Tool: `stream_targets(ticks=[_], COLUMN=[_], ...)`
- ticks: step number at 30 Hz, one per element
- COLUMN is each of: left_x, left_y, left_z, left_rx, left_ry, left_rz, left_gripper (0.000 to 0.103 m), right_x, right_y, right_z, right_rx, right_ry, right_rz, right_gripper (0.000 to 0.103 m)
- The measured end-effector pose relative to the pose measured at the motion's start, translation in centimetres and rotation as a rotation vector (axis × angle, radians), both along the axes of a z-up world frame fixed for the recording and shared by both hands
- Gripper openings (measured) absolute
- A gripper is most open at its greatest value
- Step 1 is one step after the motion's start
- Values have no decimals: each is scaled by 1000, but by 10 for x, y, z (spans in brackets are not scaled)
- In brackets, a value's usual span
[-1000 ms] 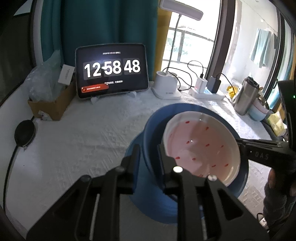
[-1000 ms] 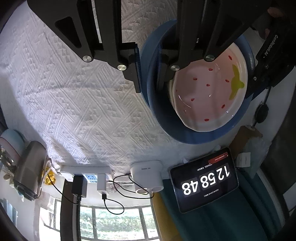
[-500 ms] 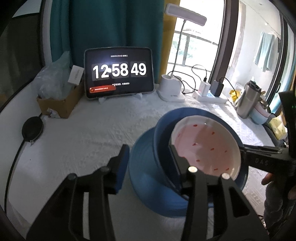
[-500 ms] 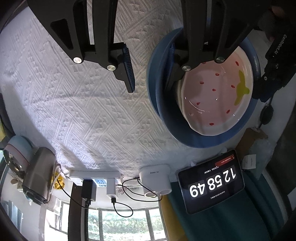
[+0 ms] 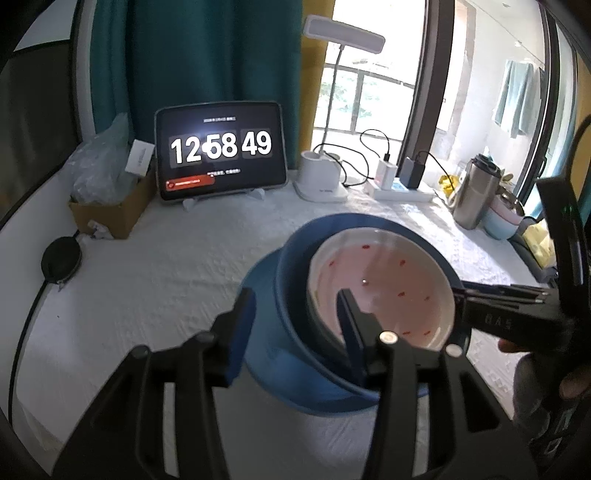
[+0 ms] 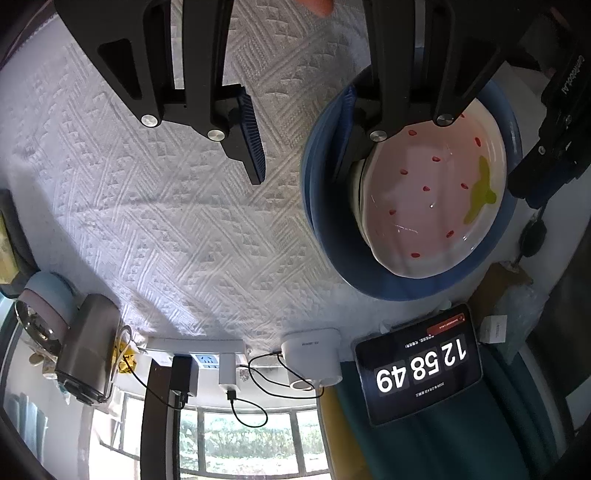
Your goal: Organize plates and bowls
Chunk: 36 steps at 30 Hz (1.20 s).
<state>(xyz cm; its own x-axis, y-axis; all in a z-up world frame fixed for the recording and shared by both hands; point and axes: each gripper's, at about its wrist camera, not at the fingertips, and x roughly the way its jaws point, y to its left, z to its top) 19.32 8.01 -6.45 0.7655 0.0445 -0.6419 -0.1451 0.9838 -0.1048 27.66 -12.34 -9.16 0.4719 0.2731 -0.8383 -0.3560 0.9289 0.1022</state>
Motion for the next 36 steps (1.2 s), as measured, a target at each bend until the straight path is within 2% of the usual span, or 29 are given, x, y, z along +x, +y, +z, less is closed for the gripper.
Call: stream_targets(ticks=[2, 4, 9, 18, 21, 23, 25, 28, 36], left_x=[1, 1, 0, -14, -21, -27, -32, -41, -85], left_y=[0, -2, -9, -24, -31, -37, -42, -44, -39], left_z=[-1, 0, 5, 21, 26, 29, 30, 34, 61], left_rx=[-1, -1, 7, 23, 29, 32, 32, 19, -36], left_ry=[5, 6, -13, -75, -96, -104, -109, -126, -292], left_rz=[0, -1, -19, -42, -55, -70, -80, -76, -46], left_gripper=[48, 48, 48, 50, 61, 74, 79, 80, 90], right_x=[1, 1, 0, -19, -28, -36, -43, -52, -83], right_y=[-5, -12, -22, -29, -34, -39, -43, -51, -70], right_z=[3, 12, 32, 40, 43, 47, 51, 55, 66], right_rx=[26, 78, 99, 68, 60, 65, 73, 80, 92], right_ry=[-5, -30, -88, -143, -164, -180, -195, -215, -280], right_rz=[-14, -23, -34, -19, -19, -12, -14, -23, -44], right_gripper=[40, 57, 58, 58, 58, 58, 58, 58, 58])
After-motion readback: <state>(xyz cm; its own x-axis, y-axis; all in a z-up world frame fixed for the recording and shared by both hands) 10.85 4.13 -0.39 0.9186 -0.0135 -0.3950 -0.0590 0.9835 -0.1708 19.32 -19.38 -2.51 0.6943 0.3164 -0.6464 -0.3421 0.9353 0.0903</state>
